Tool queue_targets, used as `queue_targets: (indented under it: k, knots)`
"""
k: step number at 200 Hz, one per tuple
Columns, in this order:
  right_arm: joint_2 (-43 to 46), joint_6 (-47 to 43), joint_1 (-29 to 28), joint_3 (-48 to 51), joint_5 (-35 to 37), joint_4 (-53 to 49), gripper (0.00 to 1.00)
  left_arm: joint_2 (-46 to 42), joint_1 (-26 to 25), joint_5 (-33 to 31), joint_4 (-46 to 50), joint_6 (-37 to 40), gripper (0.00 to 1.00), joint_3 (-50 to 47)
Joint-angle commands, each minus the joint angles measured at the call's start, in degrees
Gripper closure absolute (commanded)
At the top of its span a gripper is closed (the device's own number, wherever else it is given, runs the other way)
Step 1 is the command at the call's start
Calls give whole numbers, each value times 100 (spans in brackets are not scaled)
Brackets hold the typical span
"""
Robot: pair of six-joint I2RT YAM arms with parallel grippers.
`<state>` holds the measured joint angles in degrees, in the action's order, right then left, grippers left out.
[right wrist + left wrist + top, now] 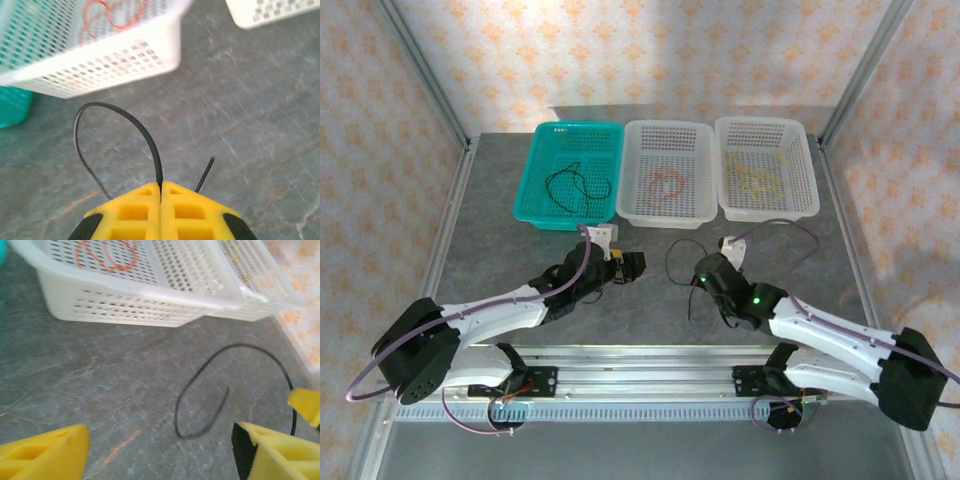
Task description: Untangle the cables
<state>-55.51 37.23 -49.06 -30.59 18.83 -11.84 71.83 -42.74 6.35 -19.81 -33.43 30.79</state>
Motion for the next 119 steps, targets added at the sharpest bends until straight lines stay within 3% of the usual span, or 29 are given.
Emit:
queue_targets:
  k: [1,56,93,119]
  knots:
    - [299,-745,56,-108,-143,255,100,97,38,550,-380,260,22,239]
    - [365,-1359,81,-731,-1110,113,100,368,47,938,-243,829,22,565]
    - [337,-1582,81,-1030,-1632,59,100,552,47,938,-45,1110,29,786]
    - [271,-1692,81,-1176,-1734,-106,100,613,47,964,31,1192,43,878]
